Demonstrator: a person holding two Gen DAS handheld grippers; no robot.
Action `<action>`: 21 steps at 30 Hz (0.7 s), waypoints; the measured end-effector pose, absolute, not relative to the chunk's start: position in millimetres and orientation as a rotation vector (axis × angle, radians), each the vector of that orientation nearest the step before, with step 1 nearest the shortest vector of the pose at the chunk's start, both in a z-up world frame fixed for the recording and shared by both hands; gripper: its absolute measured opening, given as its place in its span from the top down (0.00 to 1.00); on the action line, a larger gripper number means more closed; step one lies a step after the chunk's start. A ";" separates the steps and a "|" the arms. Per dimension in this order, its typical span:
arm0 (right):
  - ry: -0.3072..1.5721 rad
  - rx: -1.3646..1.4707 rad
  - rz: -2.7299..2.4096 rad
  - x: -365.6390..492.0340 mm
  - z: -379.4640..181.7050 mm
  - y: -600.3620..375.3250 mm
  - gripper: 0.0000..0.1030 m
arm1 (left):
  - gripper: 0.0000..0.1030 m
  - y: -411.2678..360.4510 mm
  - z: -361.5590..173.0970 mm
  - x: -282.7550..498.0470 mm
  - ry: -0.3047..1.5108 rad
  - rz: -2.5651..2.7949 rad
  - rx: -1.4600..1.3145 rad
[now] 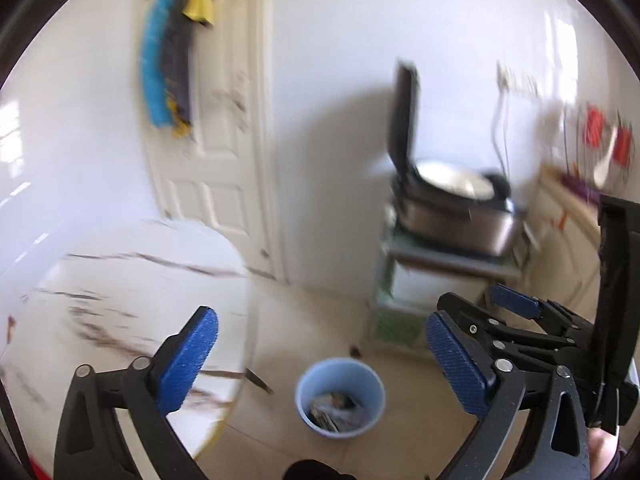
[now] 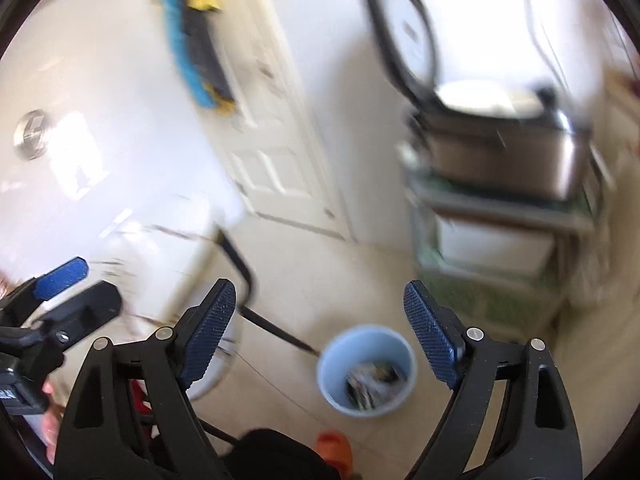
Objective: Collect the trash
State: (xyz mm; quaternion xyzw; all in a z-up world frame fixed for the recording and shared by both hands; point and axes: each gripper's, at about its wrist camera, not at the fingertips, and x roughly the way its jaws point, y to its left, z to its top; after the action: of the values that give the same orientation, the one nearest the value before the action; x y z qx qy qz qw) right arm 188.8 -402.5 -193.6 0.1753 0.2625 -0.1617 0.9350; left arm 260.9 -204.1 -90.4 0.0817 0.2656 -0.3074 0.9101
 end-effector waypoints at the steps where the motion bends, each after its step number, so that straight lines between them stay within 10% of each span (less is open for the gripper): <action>1: 0.517 0.328 -0.305 189.1 -178.9 -388.2 0.18 | 0.01 -187.1 -82.2 248.9 0.518 -0.610 0.152; 21: 0.088 -0.154 -0.067 119.6 -32.0 -169.0 0.00 | 0.00 -5.1 -32.9 -44.6 0.027 -0.180 0.001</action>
State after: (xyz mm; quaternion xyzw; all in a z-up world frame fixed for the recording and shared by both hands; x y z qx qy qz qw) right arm 119.6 -169.0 -32.0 -0.0770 0.0440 -0.0334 0.9955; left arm -44.6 -5.1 -32.9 0.0005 0.0132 -0.0898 0.9959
